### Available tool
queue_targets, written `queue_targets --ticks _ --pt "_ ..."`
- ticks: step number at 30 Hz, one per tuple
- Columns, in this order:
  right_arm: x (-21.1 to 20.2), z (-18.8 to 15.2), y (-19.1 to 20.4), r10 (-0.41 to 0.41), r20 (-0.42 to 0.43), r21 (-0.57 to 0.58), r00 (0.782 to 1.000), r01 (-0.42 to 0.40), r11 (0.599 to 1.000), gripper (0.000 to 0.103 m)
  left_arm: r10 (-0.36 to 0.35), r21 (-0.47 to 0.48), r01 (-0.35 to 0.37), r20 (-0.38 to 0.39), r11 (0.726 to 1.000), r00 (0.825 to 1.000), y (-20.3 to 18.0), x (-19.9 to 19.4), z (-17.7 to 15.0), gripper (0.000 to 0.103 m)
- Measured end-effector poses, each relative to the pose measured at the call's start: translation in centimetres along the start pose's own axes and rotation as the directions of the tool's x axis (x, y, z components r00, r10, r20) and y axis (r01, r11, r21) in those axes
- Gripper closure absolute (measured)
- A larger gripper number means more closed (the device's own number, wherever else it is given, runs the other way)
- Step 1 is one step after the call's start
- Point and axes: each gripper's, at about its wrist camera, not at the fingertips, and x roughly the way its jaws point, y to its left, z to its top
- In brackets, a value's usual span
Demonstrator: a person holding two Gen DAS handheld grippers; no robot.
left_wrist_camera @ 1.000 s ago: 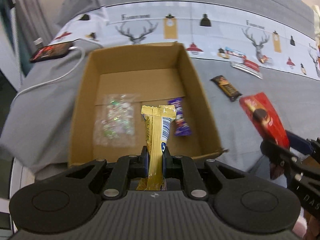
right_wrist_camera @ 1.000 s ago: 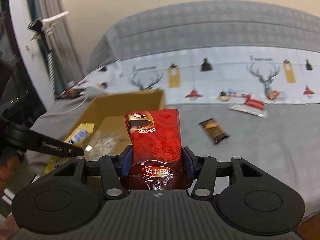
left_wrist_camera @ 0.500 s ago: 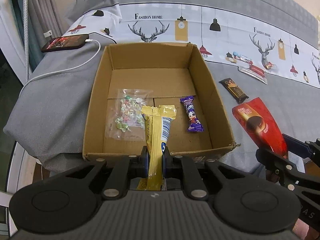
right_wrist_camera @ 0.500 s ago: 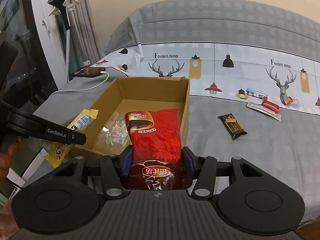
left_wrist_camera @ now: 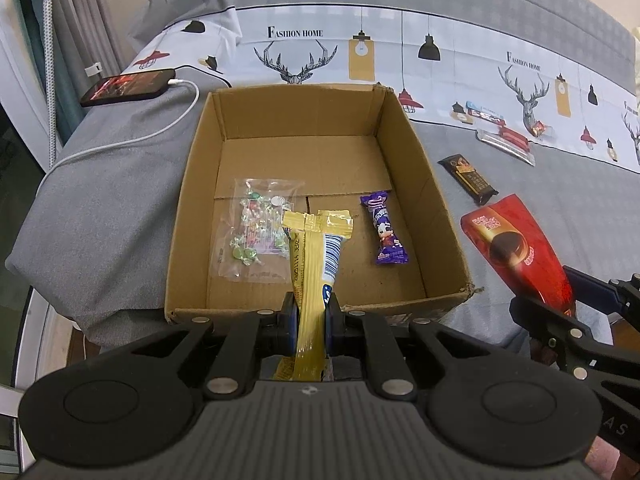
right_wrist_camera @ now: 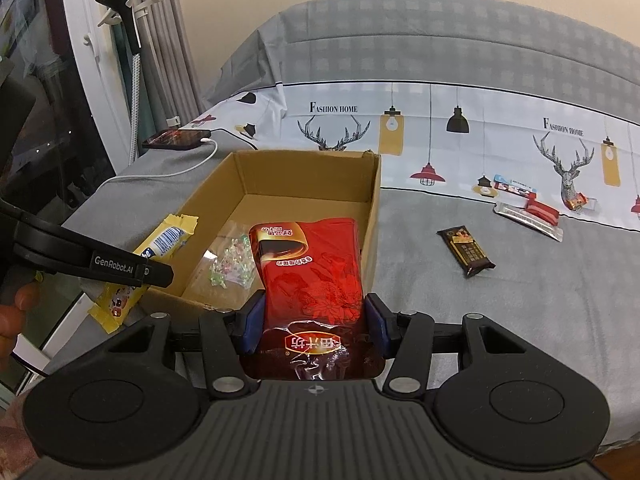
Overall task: Organize snacks
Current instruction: 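Carry the yellow bar with left tool while right tool carries red packet to box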
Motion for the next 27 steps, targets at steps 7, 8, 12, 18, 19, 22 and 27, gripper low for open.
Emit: queue_targets --ticks 7,8,12,18,19,22,27 --pt "0.5 0.1 0.1 0.004 -0.012 -0.002 1.000 -0.004 1.000 0.049 0.004 0.003 -0.004 -0.008 1.000 1.000 0.2 0.6 0.4 0.090" --pt "0.5 0.2 0.1 0.004 -0.012 -0.003 1.000 -0.004 1.000 0.048 0.005 0.004 -0.004 -0.010 1.000 1.000 0.3 0.7 0.4 0.090" --pt "1.1 0.3 0.2 0.005 -0.017 -0.004 1.000 -0.005 1.000 0.048 0.012 0.008 -0.012 -0.014 1.000 1.000 0.5 1.3 0.9 0.090" --pt "2.5 0.8 0.2 0.007 -0.027 0.003 1.000 -0.007 1.000 0.048 0.022 0.014 -0.022 -0.020 1.000 1.000 1.1 2.6 2.1 0.090" --pt "2.9 0.9 0.1 0.007 -0.028 0.005 1.000 -0.007 1.000 0.048 0.024 0.015 -0.024 -0.020 1.000 0.999 1.1 2.8 2.3 0.090" --pt "3.9 1.4 0.2 0.009 -0.033 0.014 0.999 -0.009 1.000 0.048 0.026 0.016 -0.026 -0.026 1.000 0.999 1.5 3.6 3.1 0.090" --pt "5.9 2.7 0.2 0.010 -0.038 0.014 0.999 -0.010 1.000 0.048 0.025 0.015 -0.024 -0.031 1.000 0.999 2.1 5.2 4.7 0.090"
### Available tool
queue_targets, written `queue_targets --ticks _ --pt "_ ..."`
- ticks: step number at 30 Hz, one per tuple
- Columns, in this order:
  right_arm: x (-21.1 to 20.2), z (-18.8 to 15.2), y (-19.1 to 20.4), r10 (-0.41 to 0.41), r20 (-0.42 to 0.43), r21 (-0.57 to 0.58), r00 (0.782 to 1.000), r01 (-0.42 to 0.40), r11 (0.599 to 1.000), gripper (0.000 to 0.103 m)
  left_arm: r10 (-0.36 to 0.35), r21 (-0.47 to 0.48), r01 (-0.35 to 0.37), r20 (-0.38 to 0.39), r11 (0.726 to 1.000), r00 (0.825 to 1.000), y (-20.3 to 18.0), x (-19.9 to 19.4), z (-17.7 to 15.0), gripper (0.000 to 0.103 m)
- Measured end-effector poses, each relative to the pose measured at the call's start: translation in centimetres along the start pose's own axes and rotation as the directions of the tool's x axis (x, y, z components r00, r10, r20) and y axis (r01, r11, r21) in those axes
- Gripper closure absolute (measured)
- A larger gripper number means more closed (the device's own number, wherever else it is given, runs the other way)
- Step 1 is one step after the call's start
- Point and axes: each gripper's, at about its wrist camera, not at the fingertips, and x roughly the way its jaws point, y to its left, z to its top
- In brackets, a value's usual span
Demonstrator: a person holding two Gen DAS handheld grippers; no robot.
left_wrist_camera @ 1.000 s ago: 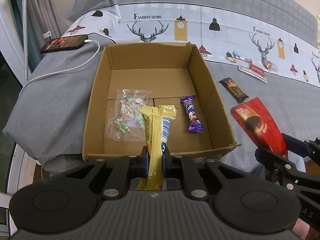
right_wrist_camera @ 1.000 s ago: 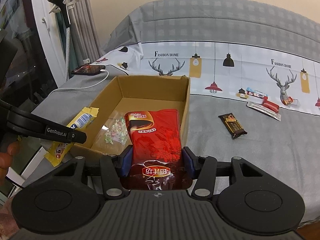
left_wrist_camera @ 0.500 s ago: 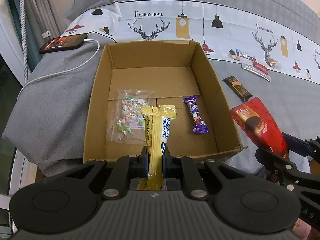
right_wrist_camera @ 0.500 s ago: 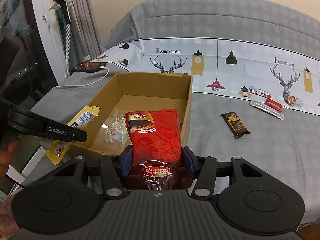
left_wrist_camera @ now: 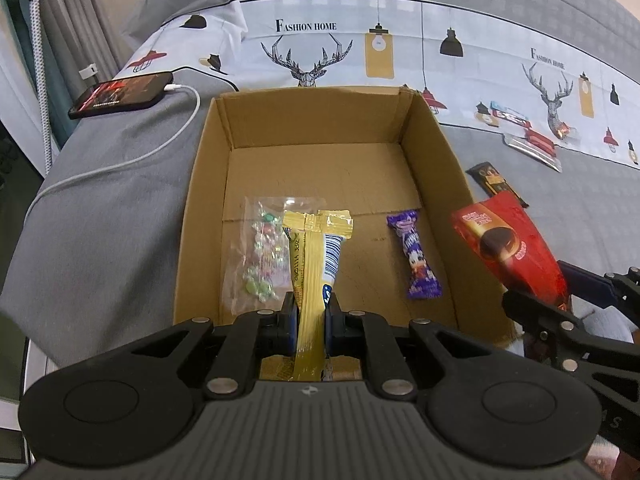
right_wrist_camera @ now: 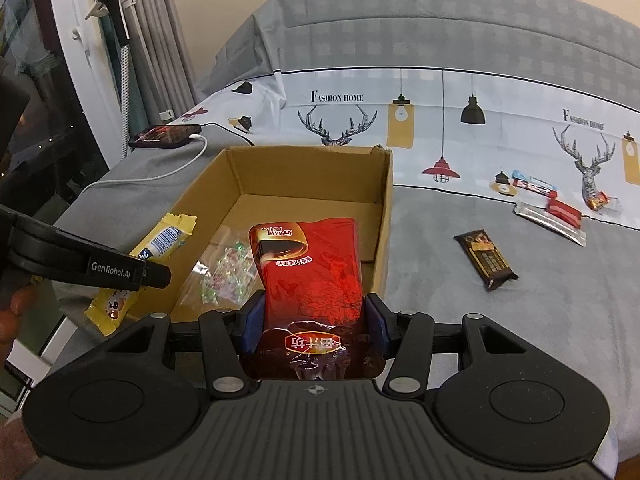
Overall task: Organize snacks
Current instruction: 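Carry the yellow bar with left tool while right tool carries red packet to box, then release the yellow bar with left tool while right tool releases red packet into box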
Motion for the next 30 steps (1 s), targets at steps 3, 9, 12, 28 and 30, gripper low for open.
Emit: queue_targets --ticks 3,9,12,28,30 --pt "1.5 0.8 -0.1 0.001 -0.009 0.006 1.000 -0.001 1.000 0.048 0.002 -0.007 -0.002 0.013 1.000 1.000 0.3 0.9 1.3 0.090" --pt "5.0 2.7 -0.2 0.003 -0.025 0.024 1.000 -0.002 1.000 0.048 0.032 0.003 -0.032 0.030 0.999 0.999 0.9 3.8 4.2 0.090" --pt "7.1 3.6 -0.2 -0.004 -0.032 0.031 0.999 0.005 1.000 0.048 0.036 0.002 -0.036 0.016 0.999 0.999 1.2 5.6 5.3 0.090" --pt "15.3 5.7 -0.5 -0.018 -0.091 0.027 0.996 0.020 0.999 0.048 0.057 0.011 -0.056 -0.078 0.998 0.995 2.6 13.2 6.8 0.090" --pt "15.8 5.7 -0.4 -0.018 -0.094 0.026 0.995 0.021 0.999 0.048 0.060 0.011 -0.060 -0.084 0.998 0.995 2.7 13.7 6.9 0.089"
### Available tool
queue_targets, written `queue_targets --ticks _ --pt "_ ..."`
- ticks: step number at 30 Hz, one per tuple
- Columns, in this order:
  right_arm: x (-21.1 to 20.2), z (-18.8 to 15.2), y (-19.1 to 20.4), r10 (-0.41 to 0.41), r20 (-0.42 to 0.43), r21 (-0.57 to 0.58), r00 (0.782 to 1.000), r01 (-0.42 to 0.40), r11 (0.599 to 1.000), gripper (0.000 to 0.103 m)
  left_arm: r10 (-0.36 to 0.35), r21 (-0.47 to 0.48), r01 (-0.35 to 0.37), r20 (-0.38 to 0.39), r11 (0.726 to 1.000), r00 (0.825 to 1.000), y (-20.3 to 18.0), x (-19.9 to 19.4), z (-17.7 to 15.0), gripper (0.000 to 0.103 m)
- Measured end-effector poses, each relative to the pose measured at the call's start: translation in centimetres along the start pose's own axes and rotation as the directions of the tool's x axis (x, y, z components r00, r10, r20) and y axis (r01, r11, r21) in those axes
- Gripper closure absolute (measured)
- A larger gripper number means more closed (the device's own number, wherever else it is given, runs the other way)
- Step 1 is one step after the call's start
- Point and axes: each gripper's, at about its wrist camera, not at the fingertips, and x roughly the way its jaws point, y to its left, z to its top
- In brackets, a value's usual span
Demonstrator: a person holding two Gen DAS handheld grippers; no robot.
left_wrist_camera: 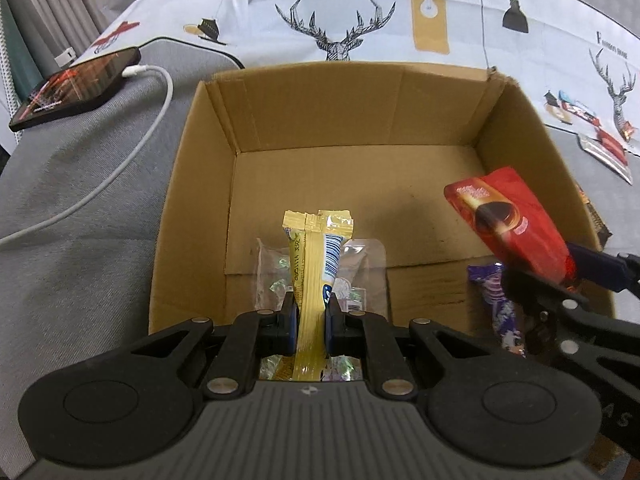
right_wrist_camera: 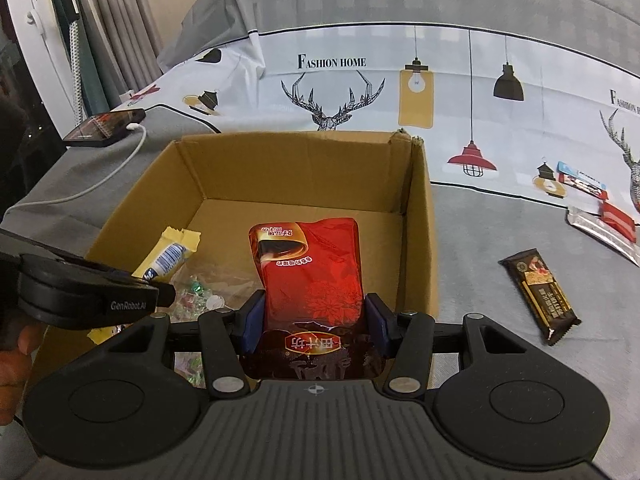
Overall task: Organize snacks
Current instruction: 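Release the yellow bar with left tool while right tool releases red packet into box, then withdraw both tools from the box and reach toward the snacks on the cover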
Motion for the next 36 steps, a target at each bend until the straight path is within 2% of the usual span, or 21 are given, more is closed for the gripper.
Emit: queue_targets --ticks 1,3,4,5,6,7,11,16,22,27,29,33,36 --pt "0.2 0.1 0.0 0.001 0.000 0.001 1.000 -0.001 1.000 0.047 0.001 0.000 -0.001 -0.004 1.000 1.000 0.1 0.2 0.1 0.085" --pt "0.6 0.3 -0.1 0.015 0.002 0.010 1.000 -0.015 1.000 0.040 0.001 -0.010 -0.001 -0.006 1.000 1.000 0.4 0.3 0.2 0.041" --pt "0.7 0.5 -0.3 0.022 0.003 0.021 1.000 -0.022 1.000 0.036 0.001 -0.016 0.000 0.008 1.000 1.000 0.5 0.0 0.2 0.007" --pt "0.6 0.7 -0.4 0.025 0.007 0.031 1.000 -0.026 0.999 0.024 0.007 -0.026 -0.006 0.036 1.000 0.999 0.7 -0.5 0.1 0.001" --pt "0.4 0.7 -0.5 0.021 0.018 0.039 1.000 -0.021 0.999 0.016 0.017 -0.038 -0.015 0.075 0.999 0.997 0.9 -1.2 -0.2 0.001" --pt "0.0 0.8 -0.6 0.014 0.035 0.041 0.999 -0.015 0.999 0.016 0.020 -0.038 -0.016 0.093 0.999 0.996 1.0 -1.7 -0.5 0.000" --pt "-1.8 0.3 -0.5 0.019 0.031 0.029 0.999 -0.020 0.999 0.015 0.006 -0.027 -0.004 0.052 1.000 0.999 1.0 -3.4 -2.2 0.000" --pt "-5.8 -1.9 0.3 0.044 0.009 0.050 0.999 -0.044 0.998 0.009 -0.021 -0.050 0.023 0.040 0.998 0.999 0.6 -7.0 -6.4 0.000" --pt "-11.3 -4.7 1.4 0.042 0.026 0.040 0.999 -0.044 0.998 0.004 -0.013 -0.074 0.017 0.058 0.997 0.998 -0.2 -11.2 -10.0 0.000" --pt "-15.0 -6.2 2.0 0.020 0.065 0.026 0.998 -0.022 0.999 0.003 -0.019 -0.074 0.027 0.110 0.997 0.994 -0.9 -14.2 -11.4 0.000" --pt "-16.3 -6.3 1.9 0.014 0.085 0.017 0.996 -0.016 1.000 0.002 -0.002 -0.085 0.013 0.125 0.996 0.992 -1.2 -15.2 -11.3 0.000" --pt "-19.5 -6.3 1.2 0.027 0.168 0.011 0.985 -0.030 1.000 0.000 -0.010 -0.117 0.031 0.175 0.993 0.985 -1.5 -17.7 -11.1 0.000" --pt "-20.5 -6.2 0.5 0.015 0.186 0.012 0.982 -0.017 1.000 0.000 0.007 -0.108 0.014 0.187 0.994 0.982 -2.4 -19.0 -10.7 0.000"
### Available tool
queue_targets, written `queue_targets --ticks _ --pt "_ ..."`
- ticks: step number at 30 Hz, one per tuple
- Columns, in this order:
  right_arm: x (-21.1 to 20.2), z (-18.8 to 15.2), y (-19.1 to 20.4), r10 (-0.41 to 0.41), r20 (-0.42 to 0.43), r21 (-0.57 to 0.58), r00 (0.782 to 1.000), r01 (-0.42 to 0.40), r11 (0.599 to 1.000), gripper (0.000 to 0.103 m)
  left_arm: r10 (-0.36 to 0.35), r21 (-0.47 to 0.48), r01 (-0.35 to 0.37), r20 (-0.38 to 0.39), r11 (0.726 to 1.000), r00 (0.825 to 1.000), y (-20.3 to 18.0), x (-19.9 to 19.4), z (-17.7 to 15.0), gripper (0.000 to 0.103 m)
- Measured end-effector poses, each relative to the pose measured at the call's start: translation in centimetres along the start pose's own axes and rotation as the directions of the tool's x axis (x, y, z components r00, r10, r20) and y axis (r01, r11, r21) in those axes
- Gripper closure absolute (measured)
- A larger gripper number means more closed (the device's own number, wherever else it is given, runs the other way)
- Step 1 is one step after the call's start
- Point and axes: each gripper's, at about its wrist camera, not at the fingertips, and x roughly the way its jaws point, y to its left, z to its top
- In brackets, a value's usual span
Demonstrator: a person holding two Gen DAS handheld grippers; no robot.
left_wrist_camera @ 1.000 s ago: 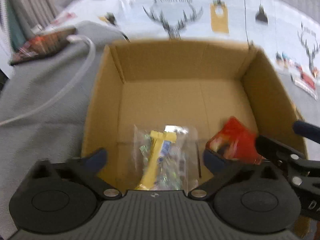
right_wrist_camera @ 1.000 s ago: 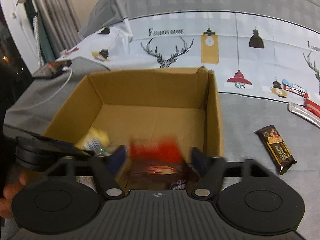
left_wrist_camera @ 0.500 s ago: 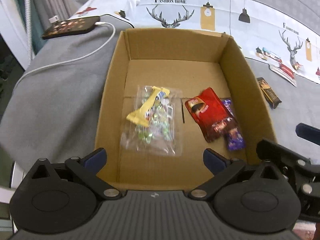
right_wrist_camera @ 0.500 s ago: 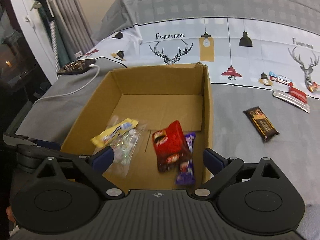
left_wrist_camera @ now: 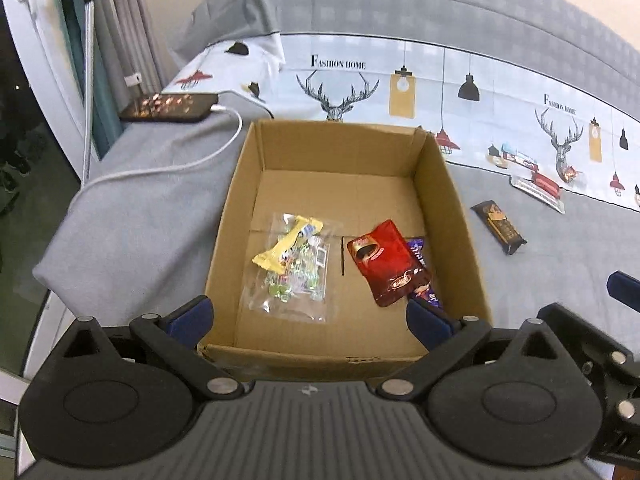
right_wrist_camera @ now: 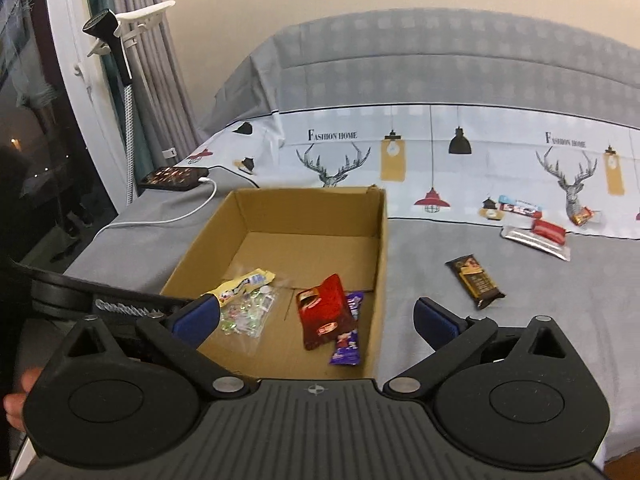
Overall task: Organize snacks
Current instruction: 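Withdraw both tools from the box and reach toward the snacks on the cover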
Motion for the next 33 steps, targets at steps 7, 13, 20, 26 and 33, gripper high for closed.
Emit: queue_targets --ticks 7,13,20,26,33 --pt "-2.2 -0.9 -3.2 0.002 0.060 0.068 0.998 -0.006 0.998 0.000 0.007 0.053 -0.006 -0.005 0.999 1.000 -4.0 -1.1 0.8 0.000" --pt "-3.0 -0.7 -8.2 -0.047 0.090 0.115 0.995 0.036 0.993 0.000 -0.026 0.118 0.033 -0.061 0.992 0.998 -9.6 0.6 2.5 0.000" --pt "-0.8 0.6 -16.9 -0.206 0.081 0.131 0.975 0.194 0.972 0.000 -0.089 0.149 0.108 -0.130 0.983 0.988 -18.1 6.0 5.5 0.000" --pt "5.2 1.4 -25.2 -0.265 -0.003 0.124 0.964 0.263 0.957 0.000 -0.079 0.110 0.109 -0.244 0.988 0.966 -24.6 15.4 7.9 0.000" --pt "15.6 1.6 -34.4 -0.259 -0.131 0.131 0.957 0.275 0.952 0.000 -0.059 0.068 0.088 -0.345 0.994 0.937 -29.3 26.5 11.0 0.000"
